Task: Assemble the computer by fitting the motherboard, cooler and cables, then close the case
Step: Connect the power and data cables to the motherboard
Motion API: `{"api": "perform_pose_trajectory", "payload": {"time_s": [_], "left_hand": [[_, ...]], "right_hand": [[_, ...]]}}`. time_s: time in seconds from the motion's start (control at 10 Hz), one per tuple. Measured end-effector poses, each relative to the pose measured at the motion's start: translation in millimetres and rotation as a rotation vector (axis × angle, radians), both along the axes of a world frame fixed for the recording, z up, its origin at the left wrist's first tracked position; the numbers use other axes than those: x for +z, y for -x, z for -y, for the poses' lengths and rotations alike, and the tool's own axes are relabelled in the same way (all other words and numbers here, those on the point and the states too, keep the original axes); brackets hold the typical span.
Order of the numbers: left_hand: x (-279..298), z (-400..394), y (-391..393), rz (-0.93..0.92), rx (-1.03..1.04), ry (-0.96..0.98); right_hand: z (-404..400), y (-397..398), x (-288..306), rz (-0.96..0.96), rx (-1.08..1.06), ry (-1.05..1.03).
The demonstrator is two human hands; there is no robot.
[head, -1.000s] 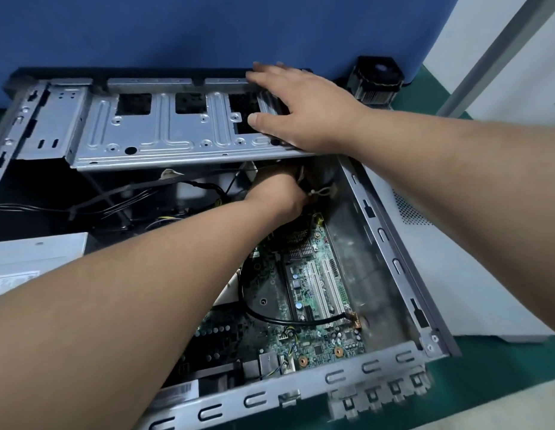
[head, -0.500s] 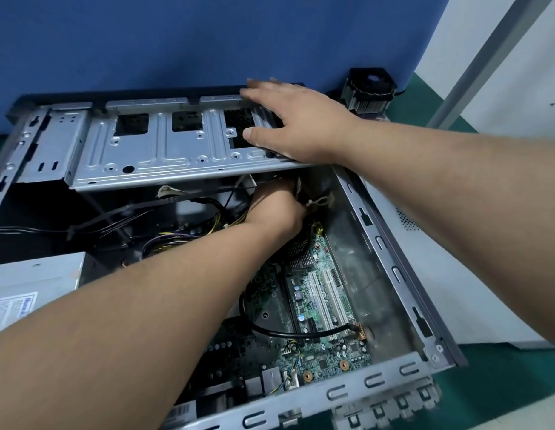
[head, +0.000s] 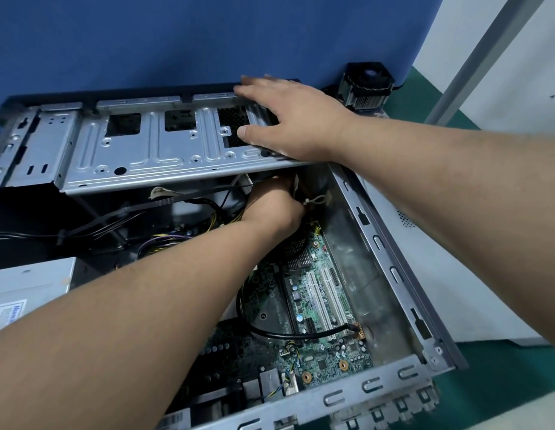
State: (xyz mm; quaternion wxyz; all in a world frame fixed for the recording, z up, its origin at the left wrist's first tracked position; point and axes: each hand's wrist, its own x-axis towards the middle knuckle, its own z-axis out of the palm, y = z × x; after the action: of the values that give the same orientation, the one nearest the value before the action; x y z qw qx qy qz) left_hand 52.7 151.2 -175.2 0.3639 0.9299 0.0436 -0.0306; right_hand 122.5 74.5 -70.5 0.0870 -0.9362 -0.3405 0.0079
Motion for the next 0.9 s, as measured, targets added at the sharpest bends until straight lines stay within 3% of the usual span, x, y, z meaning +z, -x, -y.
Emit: {"api": "perform_pose_trajectory", "payload": {"time_s": [0.5,0.9], "left_hand": [[4.4,-0.5,3.0,-0.01,-0.043,0.015],[-1.6,4.6,4.3,0.015,-0.075,-0.085]], "right_hand": [[0.1,0.1,0.3,-0.002,-0.002,-0.009],[-0.5,-2.0,-1.6,0.014,0.005,-0.001]]}}
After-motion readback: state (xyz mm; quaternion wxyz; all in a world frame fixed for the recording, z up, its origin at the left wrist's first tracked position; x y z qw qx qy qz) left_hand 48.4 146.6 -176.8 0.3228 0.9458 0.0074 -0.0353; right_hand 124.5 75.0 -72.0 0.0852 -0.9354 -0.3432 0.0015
